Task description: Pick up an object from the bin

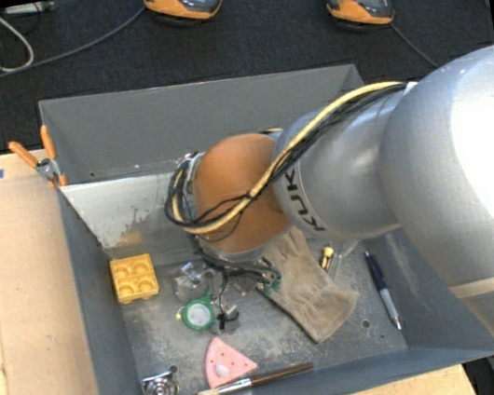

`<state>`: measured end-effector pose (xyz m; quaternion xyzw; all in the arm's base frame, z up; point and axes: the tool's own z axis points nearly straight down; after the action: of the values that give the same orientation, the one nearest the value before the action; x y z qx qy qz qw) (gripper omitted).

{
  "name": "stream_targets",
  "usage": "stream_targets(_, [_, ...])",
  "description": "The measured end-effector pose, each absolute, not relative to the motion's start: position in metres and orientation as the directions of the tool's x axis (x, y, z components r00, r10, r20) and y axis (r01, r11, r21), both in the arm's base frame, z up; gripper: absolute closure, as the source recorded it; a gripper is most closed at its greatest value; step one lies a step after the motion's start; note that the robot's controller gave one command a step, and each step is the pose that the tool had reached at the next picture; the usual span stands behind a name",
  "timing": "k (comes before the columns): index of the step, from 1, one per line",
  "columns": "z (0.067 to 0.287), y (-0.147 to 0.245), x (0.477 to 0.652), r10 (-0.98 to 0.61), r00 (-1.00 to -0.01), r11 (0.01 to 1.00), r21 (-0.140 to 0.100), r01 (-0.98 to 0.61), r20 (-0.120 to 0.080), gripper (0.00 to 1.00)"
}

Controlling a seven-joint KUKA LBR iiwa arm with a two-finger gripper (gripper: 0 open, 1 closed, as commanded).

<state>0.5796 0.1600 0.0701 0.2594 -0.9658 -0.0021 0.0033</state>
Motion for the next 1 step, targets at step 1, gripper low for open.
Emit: stream_targets(1, [0.0915,0.1597,0.5770,-0.500,-0.866,0.866,0.008,-0.500,0.013,1.00])
